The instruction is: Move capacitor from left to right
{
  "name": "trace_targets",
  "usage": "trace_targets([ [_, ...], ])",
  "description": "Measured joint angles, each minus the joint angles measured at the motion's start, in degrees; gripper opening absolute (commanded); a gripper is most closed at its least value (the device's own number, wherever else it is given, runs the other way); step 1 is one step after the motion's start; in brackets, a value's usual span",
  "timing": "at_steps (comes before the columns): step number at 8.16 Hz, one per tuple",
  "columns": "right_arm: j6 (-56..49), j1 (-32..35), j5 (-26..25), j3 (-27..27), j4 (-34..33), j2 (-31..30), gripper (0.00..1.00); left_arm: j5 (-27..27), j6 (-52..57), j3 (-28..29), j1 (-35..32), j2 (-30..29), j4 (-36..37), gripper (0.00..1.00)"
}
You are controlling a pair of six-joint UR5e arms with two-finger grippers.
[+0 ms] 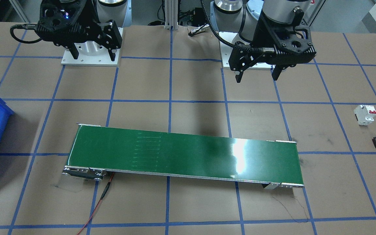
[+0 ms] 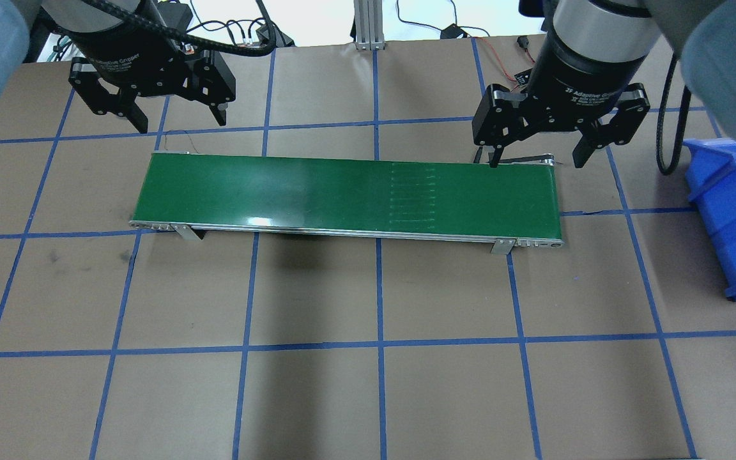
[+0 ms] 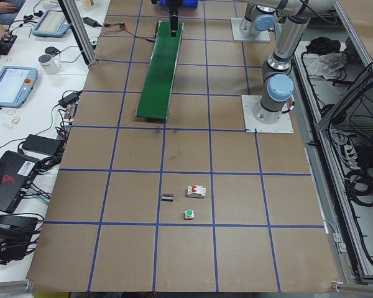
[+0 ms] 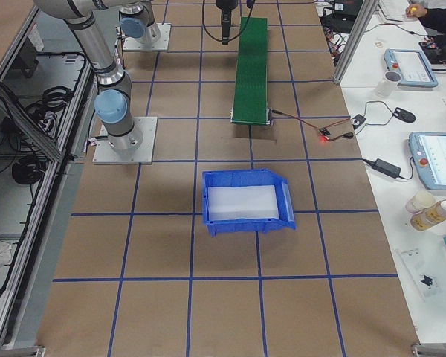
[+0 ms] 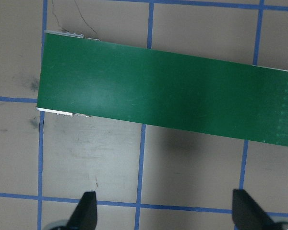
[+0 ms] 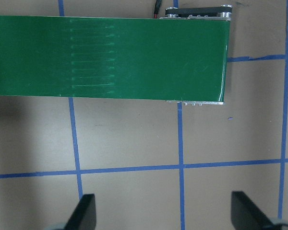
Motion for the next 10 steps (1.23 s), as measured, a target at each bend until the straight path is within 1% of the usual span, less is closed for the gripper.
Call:
trace_targets([
  [2,0.02,0.0,0.0,0.0,0.0,0.0,1.0,-0.1,0.38,-0.12,0.08,0.1,0.05,1.0],
  [4,0.04,0.0,0.27,0.0,0.0,0.0,1.0,0.02,1.21,-0.25,2.02,0.13,0.0,1.0],
  [5,0.06,0.0,0.43,0.0,0.0,0.0,1.0,-0.08,3.32,-0.31,4.78,0.1,-0.02,1.0],
  [7,0.07,0.0,0.54,0.0,0.04,0.0,1.0,0.06,10.59,-0.49,12.73,-0.09,-0.02,1.0],
  [9,0.08,0.0,0.37,0.0,0.08,0.0,1.0,0.27,19.95,-0.51,21.41,-1.77,0.26,1.0],
  [10,0.08,0.0,0.37,0.0,0.08,0.0,1.0,0.34,25.7,-0.54,25.58,-3.2,1.61,1.0],
])
